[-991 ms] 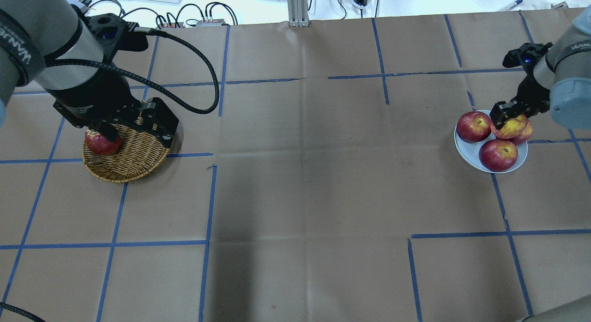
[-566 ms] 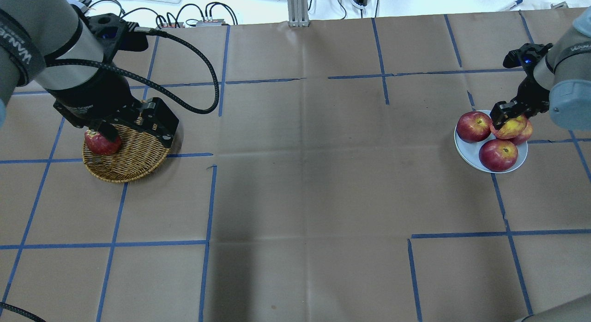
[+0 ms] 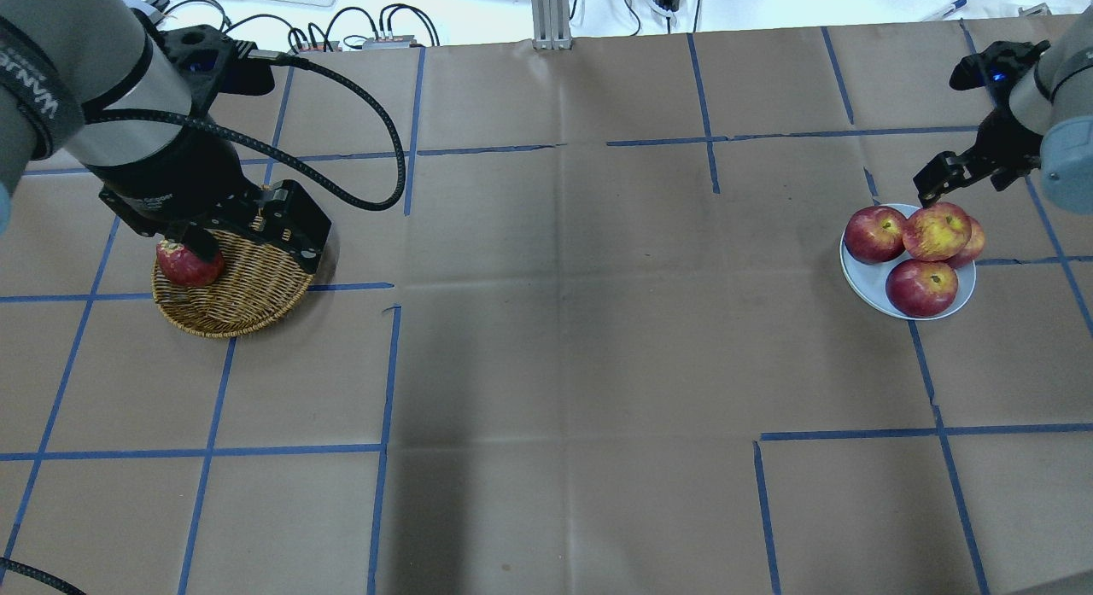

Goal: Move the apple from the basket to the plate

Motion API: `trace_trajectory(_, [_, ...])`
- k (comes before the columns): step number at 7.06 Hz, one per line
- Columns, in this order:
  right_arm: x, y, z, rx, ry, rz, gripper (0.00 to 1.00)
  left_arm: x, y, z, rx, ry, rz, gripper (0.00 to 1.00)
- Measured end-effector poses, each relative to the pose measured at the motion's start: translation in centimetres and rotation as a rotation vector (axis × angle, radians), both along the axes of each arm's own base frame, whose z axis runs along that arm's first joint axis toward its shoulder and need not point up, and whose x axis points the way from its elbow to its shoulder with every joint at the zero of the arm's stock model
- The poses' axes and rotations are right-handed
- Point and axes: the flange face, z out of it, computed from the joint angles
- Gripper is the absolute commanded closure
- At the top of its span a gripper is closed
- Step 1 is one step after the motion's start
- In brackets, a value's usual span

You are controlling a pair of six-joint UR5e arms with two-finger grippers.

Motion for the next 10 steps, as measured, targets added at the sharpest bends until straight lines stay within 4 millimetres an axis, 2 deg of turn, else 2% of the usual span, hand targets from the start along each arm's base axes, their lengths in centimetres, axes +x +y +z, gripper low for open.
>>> trace_trajectory(1, [1.5,0.0,2.8,0.004,-0.009,-0.001,0.00,0.0,0.0,0.0,0.000,0.000,0.000,0.01])
trace_trajectory(2, [4.6,0.6,5.6,0.024,-0.026,-0.018,0.00,0.0,0.0,0.0,0.000,-0.001,0.000,0.01])
trace_trajectory(4, [12.7,3.7,10.0,0.071,-0.058,-0.089,0.00,0.0,-0.1,0.0,0.001,0.000,0.001,0.01])
trace_trajectory(6, [19.5,6.4,12.5,0.085,-0.096,-0.112,0.00,0.0,-0.1,0.0,0.001,-0.001,0.002,0.01])
trace_trajectory(7, [21.4,7.2,13.1,0.087,-0.099,-0.115,0.00,0.0,-0.1,0.0,0.001,0.000,0.002,0.01])
trace_trajectory(8, [22.2,7.5,13.3,0.096,-0.091,-0.116,0.00,0.0,-0.2,0.0,0.001,0.000,0.002,0.01])
trace_trajectory(10, [22.5,7.7,13.3,0.103,-0.083,-0.117,0.00,0.1,-0.2,0.0,0.000,-0.001,0.001,0.01])
